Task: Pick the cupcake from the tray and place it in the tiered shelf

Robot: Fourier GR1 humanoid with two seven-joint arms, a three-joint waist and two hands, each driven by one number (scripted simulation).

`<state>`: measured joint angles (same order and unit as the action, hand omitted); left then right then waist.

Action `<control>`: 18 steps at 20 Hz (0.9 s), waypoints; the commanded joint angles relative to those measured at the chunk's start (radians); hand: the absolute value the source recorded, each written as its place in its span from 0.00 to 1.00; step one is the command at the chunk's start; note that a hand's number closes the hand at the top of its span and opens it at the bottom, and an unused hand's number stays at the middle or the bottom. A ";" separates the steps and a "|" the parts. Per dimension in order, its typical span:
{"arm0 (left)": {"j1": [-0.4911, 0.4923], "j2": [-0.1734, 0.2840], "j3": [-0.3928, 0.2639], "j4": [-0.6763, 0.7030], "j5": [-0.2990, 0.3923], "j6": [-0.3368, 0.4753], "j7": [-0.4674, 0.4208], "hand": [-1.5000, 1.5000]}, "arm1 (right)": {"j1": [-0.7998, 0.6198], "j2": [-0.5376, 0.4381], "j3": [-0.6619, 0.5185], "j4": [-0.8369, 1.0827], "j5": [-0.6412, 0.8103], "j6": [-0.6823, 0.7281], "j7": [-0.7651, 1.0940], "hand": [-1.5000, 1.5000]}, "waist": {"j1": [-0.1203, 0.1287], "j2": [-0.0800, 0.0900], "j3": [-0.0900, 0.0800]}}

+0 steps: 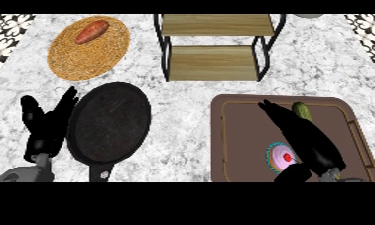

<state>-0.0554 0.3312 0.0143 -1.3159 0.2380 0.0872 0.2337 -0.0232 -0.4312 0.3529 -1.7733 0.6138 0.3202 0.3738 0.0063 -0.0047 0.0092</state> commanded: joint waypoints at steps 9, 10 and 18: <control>-0.047 -0.099 -0.040 0.027 -0.030 0.012 0.033 0.50 | -0.015 -0.003 0.096 0.064 0.046 0.070 -0.182 1.00 | -0.011 0.005 -0.009; -0.004 -0.087 -0.025 -0.001 -0.002 -0.020 0.028 0.50 | 0.040 0.000 0.126 0.055 0.079 0.021 -0.205 1.00 | -0.010 0.004 -0.009; -0.040 -0.077 -0.016 0.015 -0.028 -0.028 0.040 0.50 | -0.095 0.372 0.261 0.014 0.180 0.008 0.194 1.00 | -0.001 0.006 -0.011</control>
<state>-0.0571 0.3096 0.0428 -1.3187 0.2043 0.0641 0.2427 -0.0531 -0.2547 0.5360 -1.7700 0.7324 0.3372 0.3501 0.0063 -0.0058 0.0085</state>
